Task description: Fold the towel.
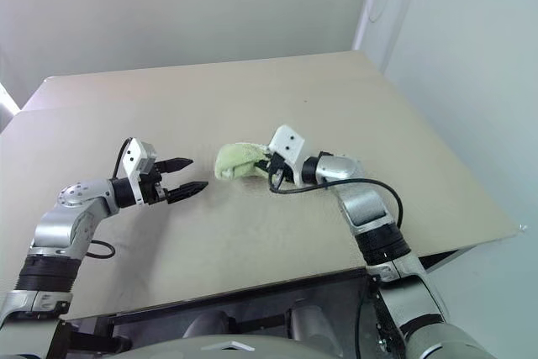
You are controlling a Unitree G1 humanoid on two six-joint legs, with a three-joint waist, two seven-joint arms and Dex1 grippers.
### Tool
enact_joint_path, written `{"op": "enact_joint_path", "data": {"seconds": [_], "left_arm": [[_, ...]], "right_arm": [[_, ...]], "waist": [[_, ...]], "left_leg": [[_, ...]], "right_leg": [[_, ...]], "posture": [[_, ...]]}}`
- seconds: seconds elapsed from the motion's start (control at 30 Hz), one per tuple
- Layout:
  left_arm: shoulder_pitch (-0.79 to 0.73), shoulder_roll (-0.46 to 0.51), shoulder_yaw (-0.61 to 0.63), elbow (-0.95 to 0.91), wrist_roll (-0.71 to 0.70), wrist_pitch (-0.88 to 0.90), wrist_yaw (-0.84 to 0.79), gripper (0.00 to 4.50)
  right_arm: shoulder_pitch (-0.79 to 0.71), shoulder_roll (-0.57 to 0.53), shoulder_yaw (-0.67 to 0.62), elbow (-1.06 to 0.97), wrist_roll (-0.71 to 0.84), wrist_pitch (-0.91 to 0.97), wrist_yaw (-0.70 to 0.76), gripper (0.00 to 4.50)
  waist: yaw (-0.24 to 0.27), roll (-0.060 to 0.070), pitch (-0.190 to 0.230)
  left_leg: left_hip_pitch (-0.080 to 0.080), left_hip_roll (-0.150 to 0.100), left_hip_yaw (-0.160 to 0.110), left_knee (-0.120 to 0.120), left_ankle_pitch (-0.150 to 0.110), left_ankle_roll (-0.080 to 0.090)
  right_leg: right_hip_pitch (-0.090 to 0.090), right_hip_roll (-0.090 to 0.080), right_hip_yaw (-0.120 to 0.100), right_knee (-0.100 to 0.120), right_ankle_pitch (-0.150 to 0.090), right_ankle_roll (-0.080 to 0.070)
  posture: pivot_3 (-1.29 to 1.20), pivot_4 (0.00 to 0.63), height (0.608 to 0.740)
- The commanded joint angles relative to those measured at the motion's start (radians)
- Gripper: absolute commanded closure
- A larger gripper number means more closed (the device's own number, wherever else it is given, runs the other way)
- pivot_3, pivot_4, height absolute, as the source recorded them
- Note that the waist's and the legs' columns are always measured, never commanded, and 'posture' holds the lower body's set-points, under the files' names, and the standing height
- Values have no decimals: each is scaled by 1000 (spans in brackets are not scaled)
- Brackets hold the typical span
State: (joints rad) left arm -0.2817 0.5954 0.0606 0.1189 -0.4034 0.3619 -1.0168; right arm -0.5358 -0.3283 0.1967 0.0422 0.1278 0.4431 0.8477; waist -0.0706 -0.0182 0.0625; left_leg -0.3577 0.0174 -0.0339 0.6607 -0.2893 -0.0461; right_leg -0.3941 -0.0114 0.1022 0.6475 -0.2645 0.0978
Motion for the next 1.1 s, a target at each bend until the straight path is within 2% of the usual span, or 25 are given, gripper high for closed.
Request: {"op": "enact_joint_path", "data": {"seconds": [0.03, 0.3, 0.47, 0.6, 0.77, 0.97, 1.1], "left_arm": [[-30, 2, 9, -1, 1, -10, 6, 0], [-45, 0, 2, -1, 4, -6, 12, 0], [-59, -2, -8, 0, 4, -1, 15, 0], [-69, -5, -12, 8, 7, -3, 13, 0], [-74, -7, -16, 12, 7, -3, 13, 0], [-76, -10, -21, 9, 5, -1, 20, 0], [-77, -8, -23, 7, 4, 2, 22, 0]], "right_arm": [[-40, -1, -54, -41, 45, 29, -23, 4468], [-104, -43, -170, 19, 74, 50, -114, 4468], [-165, -138, -249, 91, 56, 12, -152, 4468], [-175, -222, -241, 128, -1, -53, -166, 4468], [-68, -284, -191, 76, -40, -92, -128, 4468], [95, -239, -132, 68, -79, -133, -169, 4468], [148, -234, -96, 82, -121, -174, -186, 4468]], "waist": [[0, 0, 0], [0, 1, 1], [1, 2, 1], [0, 2, 1], [0, 1, 1], [0, 1, 1], [1, 1, 1]], "left_leg": [[0, 0, 0, 0, 0, 0], [-2, 0, 0, 0, 0, 0], [-3, 0, 1, 0, 0, 0], [-3, 0, 1, -3, 0, 0], [-1, 0, 3, -10, 0, 0], [-2, 0, 4, -13, 0, 0], [-2, 0, 4, -11, 0, 0]], "right_leg": [[0, 0, 0, 0, 0, 0], [-2, 0, 0, 0, 0, 0], [-2, 0, 0, -1, 0, -1], [-4, 0, 1, -2, 2, -3], [-5, 0, 3, -2, 2, -2], [-8, 0, 3, -2, 1, 0], [-8, 0, 4, -2, 1, 0]], "posture": [[0, 0, 740], [0, 0, 740], [0, 0, 740], [0, 0, 740], [0, 0, 740], [0, 0, 740], [0, 0, 740]]}}
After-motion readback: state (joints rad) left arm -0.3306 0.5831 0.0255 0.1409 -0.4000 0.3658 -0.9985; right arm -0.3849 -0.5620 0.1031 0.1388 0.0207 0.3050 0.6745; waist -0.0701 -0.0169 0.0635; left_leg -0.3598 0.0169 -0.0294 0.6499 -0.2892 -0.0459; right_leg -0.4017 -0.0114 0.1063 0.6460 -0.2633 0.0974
